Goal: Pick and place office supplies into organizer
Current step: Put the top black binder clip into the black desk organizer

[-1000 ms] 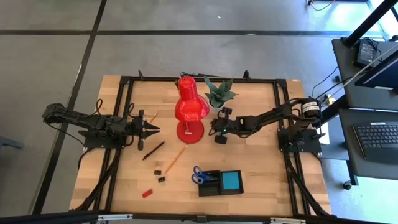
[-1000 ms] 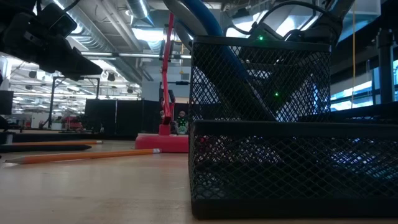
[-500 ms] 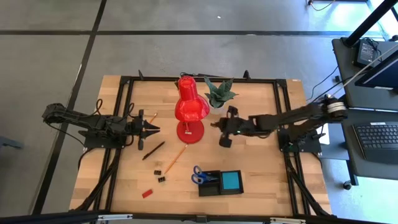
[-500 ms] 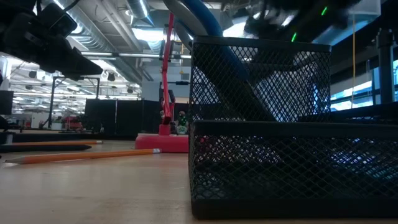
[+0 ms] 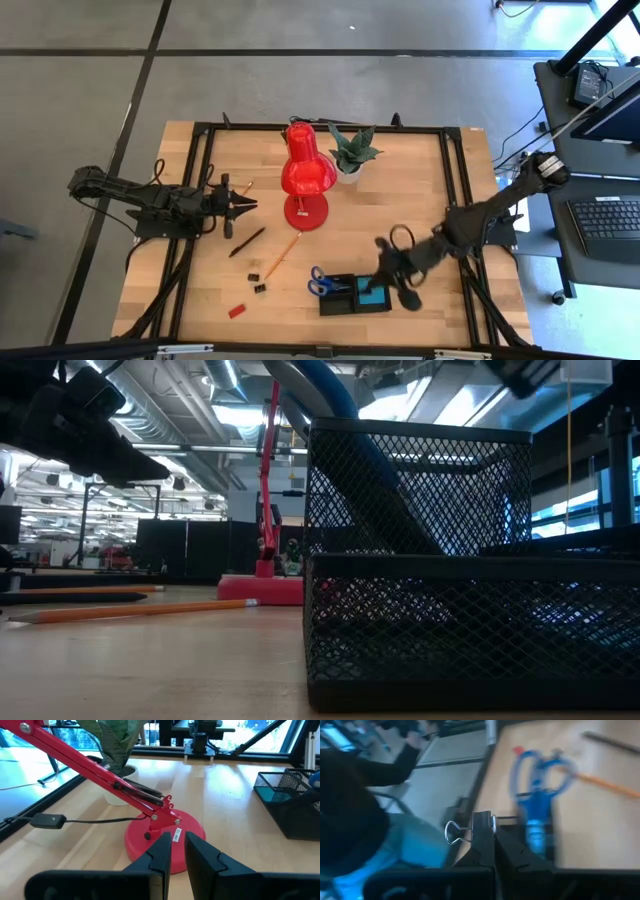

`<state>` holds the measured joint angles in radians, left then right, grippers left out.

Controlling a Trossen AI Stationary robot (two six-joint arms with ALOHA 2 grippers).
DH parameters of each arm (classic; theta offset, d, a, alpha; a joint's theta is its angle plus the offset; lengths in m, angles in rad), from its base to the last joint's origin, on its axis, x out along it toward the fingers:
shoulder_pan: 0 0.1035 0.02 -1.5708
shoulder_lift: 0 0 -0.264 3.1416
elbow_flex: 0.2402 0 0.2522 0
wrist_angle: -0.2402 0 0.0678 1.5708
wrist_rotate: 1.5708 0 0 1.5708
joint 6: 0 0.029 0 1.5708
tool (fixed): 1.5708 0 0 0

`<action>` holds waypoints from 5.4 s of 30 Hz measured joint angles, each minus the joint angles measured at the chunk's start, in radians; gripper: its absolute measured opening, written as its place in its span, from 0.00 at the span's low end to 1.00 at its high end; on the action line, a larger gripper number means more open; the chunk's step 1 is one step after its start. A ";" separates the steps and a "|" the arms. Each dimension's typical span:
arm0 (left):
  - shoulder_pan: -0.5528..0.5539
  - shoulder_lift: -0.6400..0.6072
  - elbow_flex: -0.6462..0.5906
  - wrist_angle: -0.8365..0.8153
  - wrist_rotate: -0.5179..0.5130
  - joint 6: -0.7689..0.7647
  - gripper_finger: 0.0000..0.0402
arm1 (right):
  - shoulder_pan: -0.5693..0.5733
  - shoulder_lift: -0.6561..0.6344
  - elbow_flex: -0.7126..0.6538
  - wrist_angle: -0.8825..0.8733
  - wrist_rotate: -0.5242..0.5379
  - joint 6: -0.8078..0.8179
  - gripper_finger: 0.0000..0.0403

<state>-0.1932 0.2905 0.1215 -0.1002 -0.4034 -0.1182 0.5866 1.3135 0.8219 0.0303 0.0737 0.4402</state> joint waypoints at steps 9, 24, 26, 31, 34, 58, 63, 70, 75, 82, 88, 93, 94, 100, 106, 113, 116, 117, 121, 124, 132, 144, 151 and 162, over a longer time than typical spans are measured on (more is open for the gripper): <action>0.000 0.000 0.000 0.025 0.000 -0.003 0.12 | 0.138 0.179 0.000 0.165 0.241 0.001 0.00; 0.000 0.000 0.000 0.021 0.000 -0.037 0.12 | 0.224 0.557 0.537 -0.507 0.490 0.093 0.00; 0.000 0.000 0.000 0.021 0.001 -0.037 0.12 | 0.225 0.601 0.591 -0.581 0.494 0.128 0.00; 0.000 0.000 0.000 0.019 0.002 -0.037 0.12 | 0.224 0.647 0.627 -0.587 0.493 0.171 0.00; 0.000 0.000 0.000 0.019 0.002 -0.044 0.12 | 0.222 0.669 0.628 -0.587 0.493 0.192 0.00; 0.000 0.000 0.000 0.013 0.004 -0.045 0.12 | 0.159 0.722 0.627 -0.574 0.430 0.187 0.05; 0.000 0.000 0.000 0.013 0.004 -0.045 0.12 | 0.159 0.722 0.627 -0.575 0.430 0.189 0.08; 0.000 0.000 0.000 0.013 0.004 -0.045 0.12 | 0.159 0.722 0.627 -0.585 0.430 0.211 0.08; 0.000 0.000 0.000 0.013 0.004 -0.052 0.12 | 0.159 0.718 0.627 -0.592 0.429 0.213 0.11; 0.000 0.000 0.000 0.013 0.004 -0.055 0.12 | 0.159 0.657 0.626 -0.587 0.368 0.212 0.28; -0.001 0.000 0.000 0.013 0.005 -0.056 0.12 | 0.159 0.555 0.627 -0.647 0.360 0.127 0.41; -0.001 0.000 0.000 0.018 0.005 -0.055 0.12 | 0.159 0.421 0.627 -0.818 0.360 0.122 0.42; -0.001 0.000 0.000 0.022 0.005 -0.055 0.12 | 0.159 0.397 0.627 -0.850 0.361 0.128 0.42; -0.001 0.000 0.000 0.023 0.005 -0.055 0.12 | 0.144 0.234 0.546 -0.860 0.390 0.072 0.41; -0.001 0.000 0.000 0.023 0.005 -0.078 0.12 | 0.063 -0.006 0.218 -0.629 0.359 0.001 0.41; 0.000 0.000 0.000 0.025 0.042 -0.132 0.12 | -0.105 -0.294 -0.184 -0.229 0.232 -0.171 0.41; -0.001 0.001 0.000 0.053 0.085 -0.132 0.13 | -0.180 -0.393 -0.291 -0.143 0.219 -0.254 0.41; -0.001 0.006 0.000 0.073 0.085 -0.130 0.14 | -0.204 -0.423 -0.318 -0.134 0.218 -0.283 0.41; 0.000 0.034 0.000 0.169 0.083 -0.078 0.22 | -0.291 -0.521 -0.386 -0.115 0.217 -0.371 0.41; 0.000 0.074 0.000 0.249 0.053 -0.044 0.29 | -0.341 -0.567 -0.415 -0.115 0.217 -0.393 0.41; -0.008 0.222 0.041 0.405 0.067 0.041 0.40 | -0.459 -0.590 -0.490 -0.092 0.114 -0.419 0.41; -0.161 0.758 0.535 -0.035 -0.044 0.084 0.38 | -0.627 -0.590 -0.596 0.212 -0.176 -0.342 0.41; -0.315 1.065 0.839 -0.533 -0.143 -0.308 0.35 | -0.627 -0.590 -0.597 0.204 -0.198 -0.371 0.41; -0.437 1.444 1.210 -0.925 0.152 -0.870 0.33 | -0.626 -0.590 -0.597 0.112 -0.209 -0.445 0.41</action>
<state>-0.6298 1.7344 1.3312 -1.0256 -0.2513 -0.9885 -0.0395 0.7238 0.2253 0.1421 -0.1356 -0.0050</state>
